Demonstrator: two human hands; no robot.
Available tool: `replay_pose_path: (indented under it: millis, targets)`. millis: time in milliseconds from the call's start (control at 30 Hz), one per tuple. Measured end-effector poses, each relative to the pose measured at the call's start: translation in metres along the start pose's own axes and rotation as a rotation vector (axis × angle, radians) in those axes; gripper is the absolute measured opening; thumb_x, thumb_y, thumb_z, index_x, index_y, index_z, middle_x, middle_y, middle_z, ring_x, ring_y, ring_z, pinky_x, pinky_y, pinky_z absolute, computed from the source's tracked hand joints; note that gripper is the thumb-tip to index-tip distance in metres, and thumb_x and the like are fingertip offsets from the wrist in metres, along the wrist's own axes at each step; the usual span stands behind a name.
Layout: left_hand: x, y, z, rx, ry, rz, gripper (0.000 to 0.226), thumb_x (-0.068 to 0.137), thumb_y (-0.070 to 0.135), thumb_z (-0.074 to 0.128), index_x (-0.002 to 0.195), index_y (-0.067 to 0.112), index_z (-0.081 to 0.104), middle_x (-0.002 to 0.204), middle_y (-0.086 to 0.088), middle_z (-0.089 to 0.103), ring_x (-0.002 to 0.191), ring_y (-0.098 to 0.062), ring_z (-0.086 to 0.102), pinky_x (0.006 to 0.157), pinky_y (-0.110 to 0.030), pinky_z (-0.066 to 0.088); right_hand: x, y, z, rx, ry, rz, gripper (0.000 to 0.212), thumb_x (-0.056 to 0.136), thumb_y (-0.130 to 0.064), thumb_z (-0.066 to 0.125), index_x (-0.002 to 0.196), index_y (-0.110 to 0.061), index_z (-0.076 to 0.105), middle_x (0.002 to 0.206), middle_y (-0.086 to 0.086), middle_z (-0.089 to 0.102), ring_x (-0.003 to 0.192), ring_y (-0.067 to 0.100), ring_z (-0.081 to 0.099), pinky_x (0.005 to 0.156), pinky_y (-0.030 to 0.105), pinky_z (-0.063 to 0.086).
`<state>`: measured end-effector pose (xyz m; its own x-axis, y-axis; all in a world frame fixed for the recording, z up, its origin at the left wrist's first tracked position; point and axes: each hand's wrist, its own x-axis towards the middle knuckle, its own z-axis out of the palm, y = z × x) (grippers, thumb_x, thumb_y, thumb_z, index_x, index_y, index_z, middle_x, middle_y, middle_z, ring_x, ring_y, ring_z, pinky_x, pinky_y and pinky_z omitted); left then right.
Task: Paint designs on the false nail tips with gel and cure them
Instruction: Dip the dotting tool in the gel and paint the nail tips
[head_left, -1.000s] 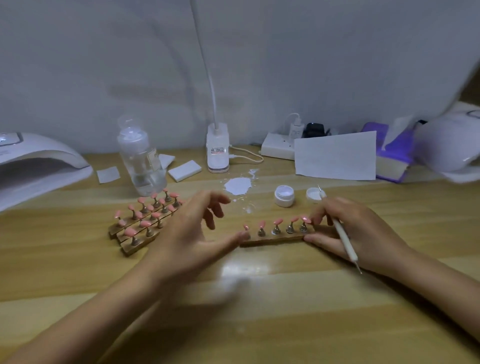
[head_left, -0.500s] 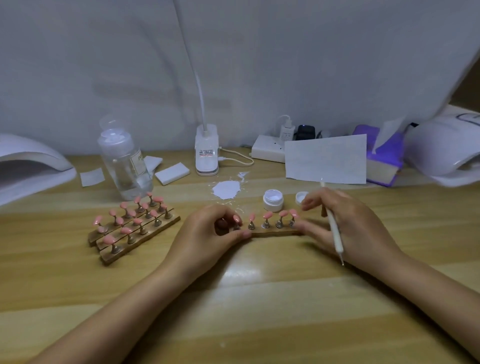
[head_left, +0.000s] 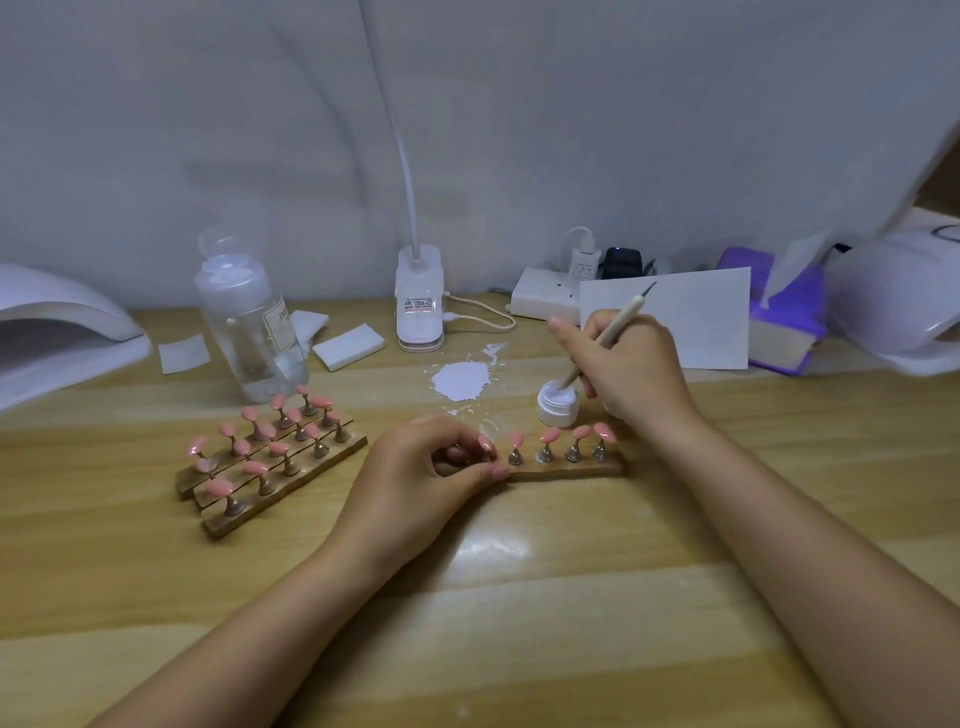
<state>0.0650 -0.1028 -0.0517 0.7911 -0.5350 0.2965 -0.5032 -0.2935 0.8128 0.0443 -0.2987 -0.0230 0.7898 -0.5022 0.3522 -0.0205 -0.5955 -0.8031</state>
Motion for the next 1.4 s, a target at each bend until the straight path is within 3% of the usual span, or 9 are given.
replay_pose_path:
  millis: [367, 500, 1033, 1400]
  targets:
    - [-0.0003, 0.0026, 0.0026, -0.014, 0.029, -0.001, 0.016, 0.067, 0.012, 0.078, 0.068, 0.021, 0.065, 0.076, 0.004, 0.061, 0.07, -0.005, 0.058, 0.065, -0.008, 0.045, 0.0037, 0.0056, 0.0022, -0.026, 0.072, -0.087, 0.044, 0.085, -0.024, 0.059, 0.047, -0.013, 0.04, 0.041, 0.001, 0.04, 0.048, 0.019, 0.045, 0.054, 0.028, 0.038]
    - [-0.001, 0.0042, 0.0021, -0.009, 0.025, -0.003, 0.01, 0.068, 0.012, 0.077, 0.071, 0.014, 0.068, 0.076, 0.003, 0.062, 0.072, -0.003, 0.058, 0.064, -0.004, 0.042, 0.0041, 0.0052, 0.002, -0.055, 0.031, -0.115, 0.041, 0.085, -0.024, 0.058, 0.051, -0.005, 0.044, 0.044, 0.005, 0.044, 0.053, 0.029, 0.051, 0.055, 0.033, 0.044]
    - [-0.0008, 0.0053, 0.0031, 0.036, 0.04, 0.012, 0.01, 0.069, 0.013, 0.077, 0.073, 0.016, 0.069, 0.076, 0.006, 0.061, 0.074, -0.002, 0.057, 0.064, -0.004, 0.042, 0.0031, 0.0099, 0.0049, -0.062, 0.031, -0.143, 0.041, 0.087, -0.026, 0.057, 0.053, -0.008, 0.043, 0.045, 0.003, 0.045, 0.06, 0.027, 0.055, 0.052, 0.027, 0.036]
    - [0.0, 0.0051, 0.0016, 0.004, 0.059, 0.005, 0.016, 0.069, 0.015, 0.076, 0.07, 0.028, 0.066, 0.082, 0.006, 0.062, 0.076, 0.0, 0.06, 0.073, -0.01, 0.046, 0.002, 0.0089, 0.0045, -0.035, 0.025, -0.149, 0.042, 0.088, -0.025, 0.056, 0.058, 0.003, 0.046, 0.057, 0.023, 0.054, 0.064, 0.034, 0.057, 0.056, 0.032, 0.043]
